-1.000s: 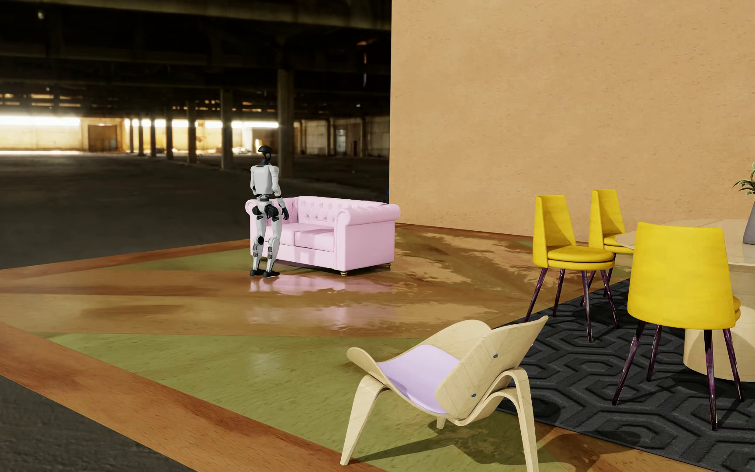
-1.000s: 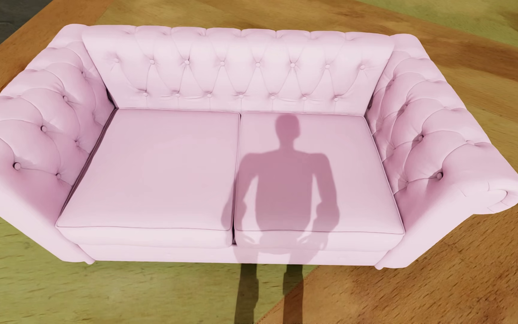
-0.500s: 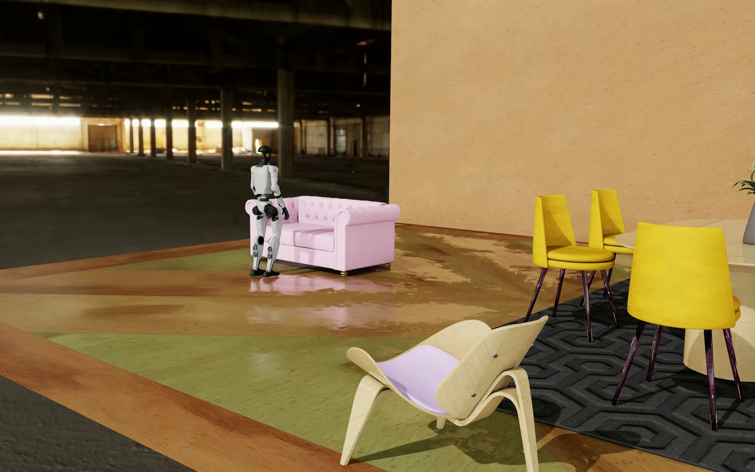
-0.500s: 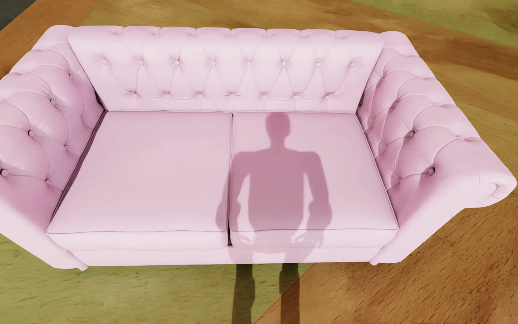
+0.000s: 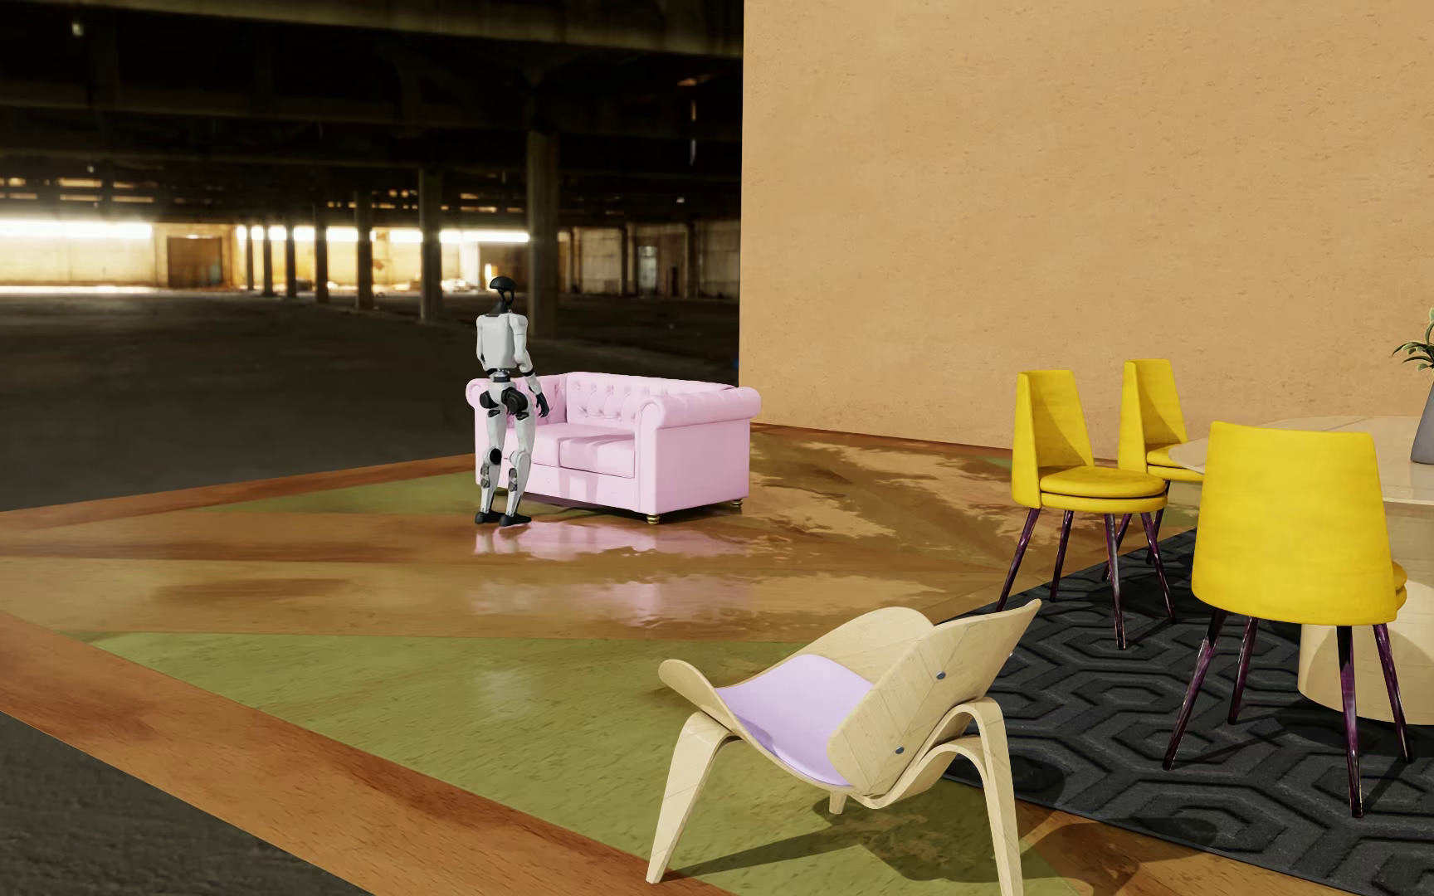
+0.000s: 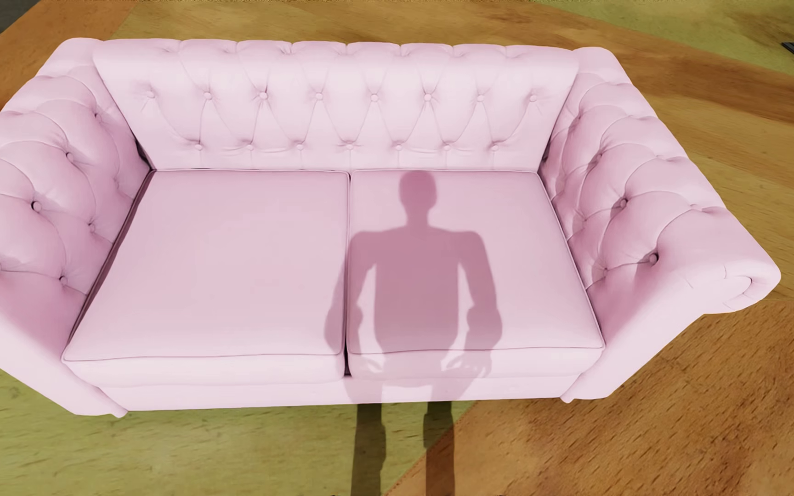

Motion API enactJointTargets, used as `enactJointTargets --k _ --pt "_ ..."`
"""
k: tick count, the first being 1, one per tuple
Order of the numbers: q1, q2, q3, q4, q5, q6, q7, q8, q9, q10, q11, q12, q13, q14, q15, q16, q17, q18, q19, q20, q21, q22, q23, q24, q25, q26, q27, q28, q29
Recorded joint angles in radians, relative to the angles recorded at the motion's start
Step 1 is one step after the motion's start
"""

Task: Go to the light pink sofa

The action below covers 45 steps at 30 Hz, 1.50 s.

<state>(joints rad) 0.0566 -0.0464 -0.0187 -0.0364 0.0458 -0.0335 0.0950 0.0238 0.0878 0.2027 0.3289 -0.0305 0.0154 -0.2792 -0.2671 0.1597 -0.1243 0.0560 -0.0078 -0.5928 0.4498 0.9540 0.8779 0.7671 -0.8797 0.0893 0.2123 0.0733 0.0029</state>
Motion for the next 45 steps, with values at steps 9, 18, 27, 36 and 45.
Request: enactJointTargets --k 9,18,27,36,45 --pt "-0.001 -0.005 0.004 0.0 0.001 0.001 0.006 0.006 -0.001 0.005 0.01 0.009 -0.008 -0.002 -0.002 0.009 -0.002 0.0 0.0 -0.018 0.02 0.004 0.016 0.001 -0.007 0.011 -0.005 -0.003 -0.003" --pt "-0.002 -0.009 0.003 0.002 0.003 0.003 0.014 0.013 0.001 0.005 0.014 0.007 -0.003 -0.002 0.0 0.02 -0.001 0.0 0.0 -0.028 0.021 0.001 0.017 -0.008 -0.002 0.012 -0.001 -0.001 -0.009" --pt "0.001 -0.007 -0.003 0.007 0.009 0.001 0.017 0.016 -0.004 0.003 0.013 -0.002 0.005 -0.004 -0.002 0.019 0.003 -0.004 -0.004 -0.025 0.0 -0.001 0.002 -0.018 0.015 0.011 0.007 0.002 -0.003" --pt "0.011 0.003 -0.01 0.008 0.01 -0.004 0.014 0.014 -0.013 -0.006 0.005 0.005 0.003 -0.005 -0.006 -0.007 0.008 -0.008 -0.007 -0.02 -0.027 0.005 0.002 -0.022 0.008 0.021 0.007 0.001 0.002" --pt "0.012 0.011 -0.014 0.007 0.008 -0.003 0.003 0.005 -0.019 -0.01 -0.007 0.004 0.001 -0.005 -0.008 -0.017 0.012 -0.009 -0.01 -0.019 -0.035 0.005 0.002 -0.022 -0.007 0.022 0.004 -0.001 0.006"
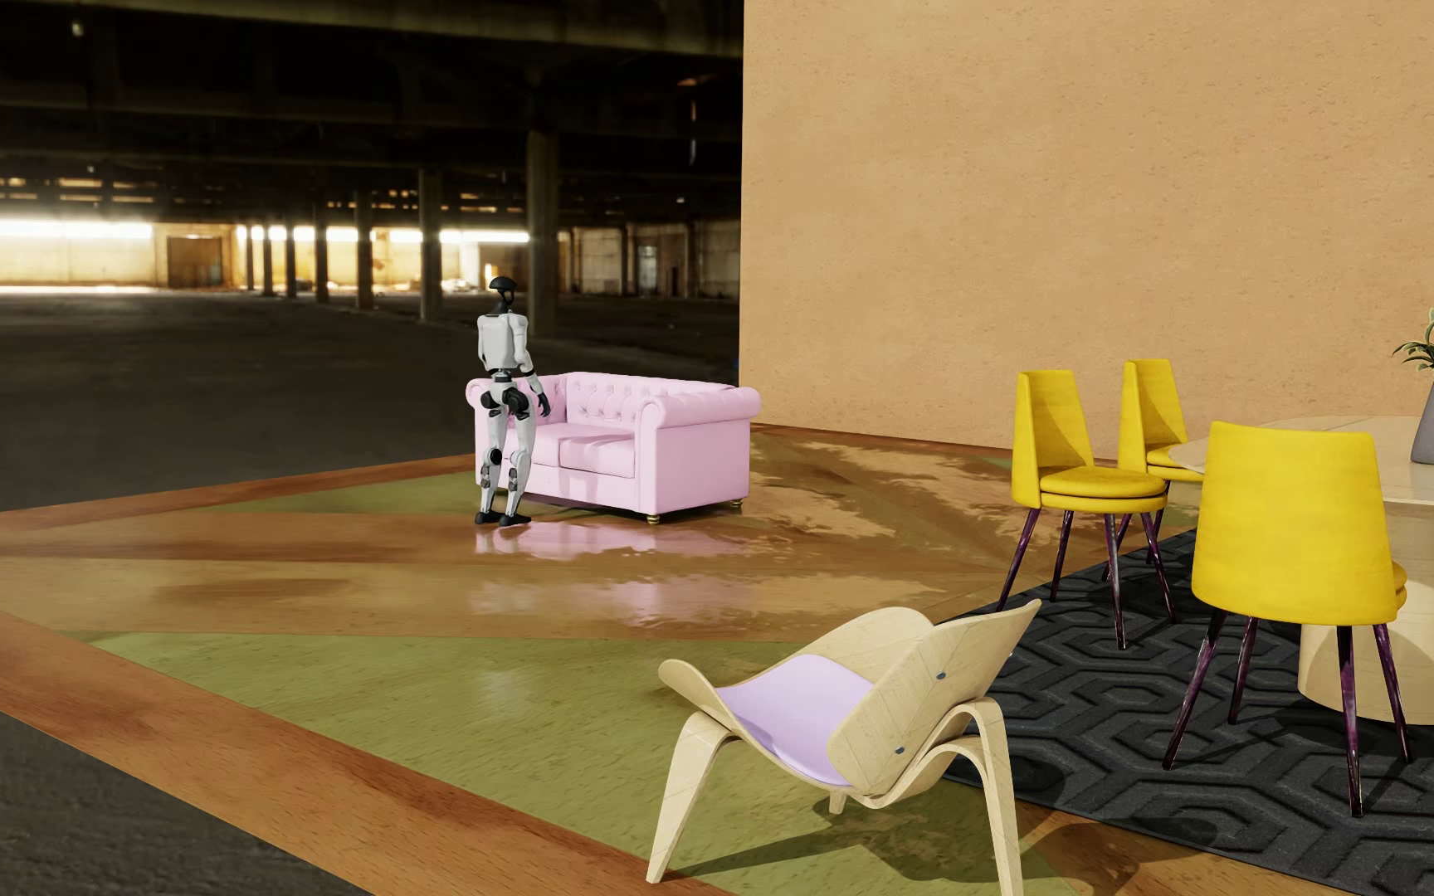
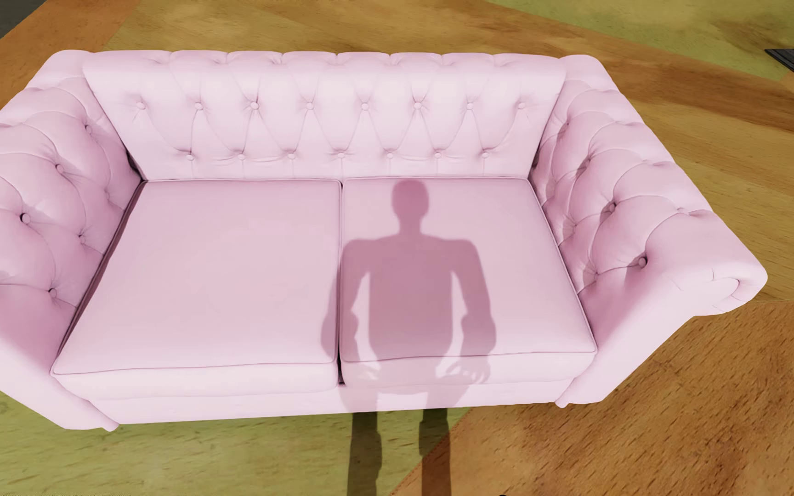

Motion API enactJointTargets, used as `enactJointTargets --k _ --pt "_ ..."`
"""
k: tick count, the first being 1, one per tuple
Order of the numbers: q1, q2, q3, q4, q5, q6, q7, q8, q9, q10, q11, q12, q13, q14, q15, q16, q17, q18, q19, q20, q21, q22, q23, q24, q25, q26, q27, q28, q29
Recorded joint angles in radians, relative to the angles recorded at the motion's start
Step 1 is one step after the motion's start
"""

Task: Go to the light pink sofa

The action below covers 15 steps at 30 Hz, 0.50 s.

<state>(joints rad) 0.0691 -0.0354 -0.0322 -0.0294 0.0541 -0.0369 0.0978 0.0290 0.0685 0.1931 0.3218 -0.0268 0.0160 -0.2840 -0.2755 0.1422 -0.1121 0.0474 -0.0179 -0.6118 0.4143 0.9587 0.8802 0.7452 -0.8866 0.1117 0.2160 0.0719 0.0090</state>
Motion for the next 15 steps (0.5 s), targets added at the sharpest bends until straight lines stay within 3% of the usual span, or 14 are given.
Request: enactJointTargets --k 15 --pt "-0.014 0.026 0.01 -0.022 -0.026 0.007 -0.047 -0.042 0.0 0.011 -0.045 0.006 0.013 -0.009 -0.027 0.029 -0.01 0.005 0.012 0.01 0.025 -0.008 0.013 -0.006 -0.009 -0.018 -0.02 -0.005 0.009"
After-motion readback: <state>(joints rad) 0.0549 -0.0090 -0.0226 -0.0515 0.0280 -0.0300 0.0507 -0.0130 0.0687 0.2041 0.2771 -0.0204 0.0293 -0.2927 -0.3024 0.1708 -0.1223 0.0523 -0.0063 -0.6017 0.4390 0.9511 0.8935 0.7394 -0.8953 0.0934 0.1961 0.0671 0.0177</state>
